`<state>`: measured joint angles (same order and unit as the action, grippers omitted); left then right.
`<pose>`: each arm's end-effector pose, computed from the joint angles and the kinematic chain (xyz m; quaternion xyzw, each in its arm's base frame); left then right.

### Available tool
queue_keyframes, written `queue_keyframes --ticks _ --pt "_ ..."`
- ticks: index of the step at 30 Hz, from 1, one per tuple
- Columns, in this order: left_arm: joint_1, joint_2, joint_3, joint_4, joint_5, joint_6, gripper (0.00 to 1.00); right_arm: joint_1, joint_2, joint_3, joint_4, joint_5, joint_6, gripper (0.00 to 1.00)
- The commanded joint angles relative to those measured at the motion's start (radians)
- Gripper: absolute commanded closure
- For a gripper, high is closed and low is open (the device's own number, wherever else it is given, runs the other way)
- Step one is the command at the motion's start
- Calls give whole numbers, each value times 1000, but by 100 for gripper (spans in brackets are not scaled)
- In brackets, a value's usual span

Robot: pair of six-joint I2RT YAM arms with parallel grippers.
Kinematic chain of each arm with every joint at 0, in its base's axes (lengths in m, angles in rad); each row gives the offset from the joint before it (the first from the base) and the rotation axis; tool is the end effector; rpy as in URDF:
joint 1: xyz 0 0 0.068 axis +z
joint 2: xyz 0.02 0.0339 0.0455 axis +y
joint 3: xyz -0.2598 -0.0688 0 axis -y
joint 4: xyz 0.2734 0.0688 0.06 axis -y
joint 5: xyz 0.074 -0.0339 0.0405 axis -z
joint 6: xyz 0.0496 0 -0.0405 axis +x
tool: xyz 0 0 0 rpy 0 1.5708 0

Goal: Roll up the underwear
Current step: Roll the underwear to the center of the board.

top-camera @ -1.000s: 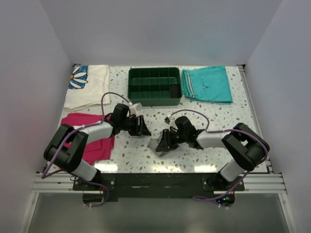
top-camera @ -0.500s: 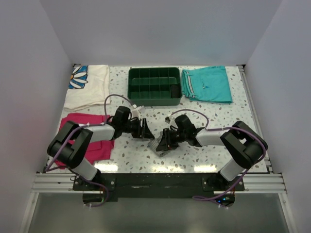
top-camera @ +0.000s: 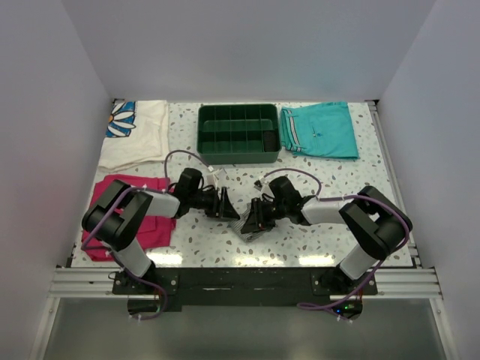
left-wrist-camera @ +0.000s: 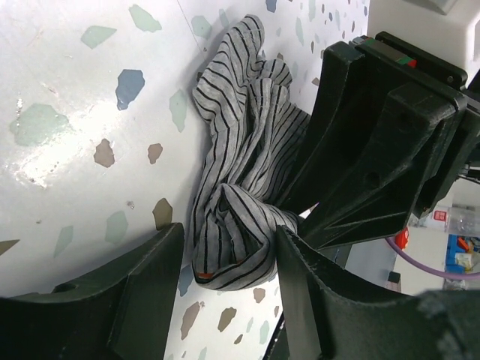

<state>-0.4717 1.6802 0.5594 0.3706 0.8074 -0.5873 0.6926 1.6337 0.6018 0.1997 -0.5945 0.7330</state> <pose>0.2514 -0.1685 0.0778 0.1077 0.8509 -0.4962 0.1346 0.2175 0.2165 0.0838 -0.0877 0.8936 0.4323 0.0825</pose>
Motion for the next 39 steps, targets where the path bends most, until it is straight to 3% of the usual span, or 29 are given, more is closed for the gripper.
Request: queue_keyframes --ticks 1,5,9,17,22,29,39 --pt "-2 47 -10 40 39 0 44 -8 68 -42 -218 202 -81 76" --pt "-5 67 -15 57 30 -6 54 -7 55 -51 -215 222 -81 76" --pt "-16 91 7 42 24 -5 76 -7 34 -51 -207 214 -99 72" --pt "-57 105 49 -14 -19 7 93 19 -63 -10 -256 225 -182 58" --pt "-81 75 68 -58 -76 4 94 71 -192 68 -392 314 -240 49" --pt "-88 52 91 -105 -103 12 94 177 -345 159 -549 571 -323 39" --pt "-108 47 142 -197 -140 -9 94 378 -292 280 -625 821 -389 38"
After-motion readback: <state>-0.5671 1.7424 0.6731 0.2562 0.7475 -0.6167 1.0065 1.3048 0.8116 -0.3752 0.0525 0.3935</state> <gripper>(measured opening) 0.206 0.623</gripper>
